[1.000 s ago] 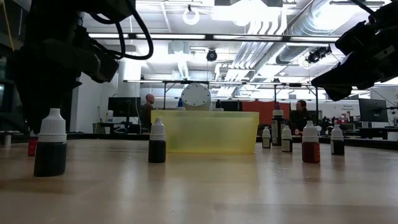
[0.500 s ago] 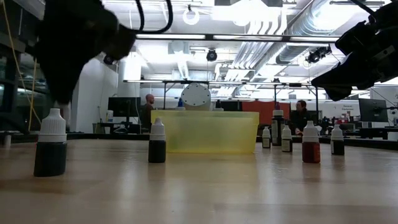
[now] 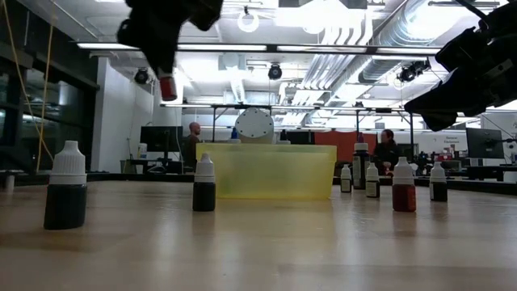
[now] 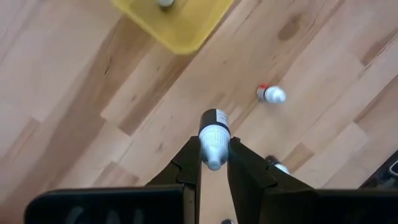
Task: Pick & Place food coloring
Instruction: Put the small red food coloring bottle in the yellow transparent bin
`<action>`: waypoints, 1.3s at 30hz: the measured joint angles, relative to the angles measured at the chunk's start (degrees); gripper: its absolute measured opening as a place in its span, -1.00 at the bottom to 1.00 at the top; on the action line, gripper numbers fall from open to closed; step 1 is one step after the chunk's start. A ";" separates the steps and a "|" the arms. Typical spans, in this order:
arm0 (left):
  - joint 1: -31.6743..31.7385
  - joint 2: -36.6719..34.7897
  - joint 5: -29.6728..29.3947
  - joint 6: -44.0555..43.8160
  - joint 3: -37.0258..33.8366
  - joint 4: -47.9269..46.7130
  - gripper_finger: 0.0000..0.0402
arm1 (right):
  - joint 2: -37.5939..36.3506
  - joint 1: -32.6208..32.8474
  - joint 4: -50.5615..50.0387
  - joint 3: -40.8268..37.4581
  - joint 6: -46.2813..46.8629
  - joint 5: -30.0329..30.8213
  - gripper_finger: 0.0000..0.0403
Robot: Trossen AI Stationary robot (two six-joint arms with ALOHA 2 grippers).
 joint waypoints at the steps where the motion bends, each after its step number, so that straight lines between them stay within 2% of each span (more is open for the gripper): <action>1: 0.67 0.64 0.52 1.14 0.85 -0.84 -0.77 | 0.00 0.00 0.00 0.00 0.00 0.00 -1.00; 13: 6.64 13.49 1.75 14.40 18.39 -8.41 -0.77 | 0.04 0.00 -0.09 0.00 0.00 -0.02 -1.00; 21: 8.88 21.27 0.67 19.24 25.91 -9.70 -0.77 | 0.38 0.00 -0.07 0.00 0.00 0.00 -1.00; 30: 10.01 25.95 -3.63 21.40 26.28 -7.90 -0.77 | 0.37 0.00 -0.01 0.00 0.00 0.01 -1.00; 39: 11.03 30.29 -3.86 21.48 26.26 -5.45 -0.77 | 0.39 0.00 -0.02 0.00 0.00 0.02 -1.00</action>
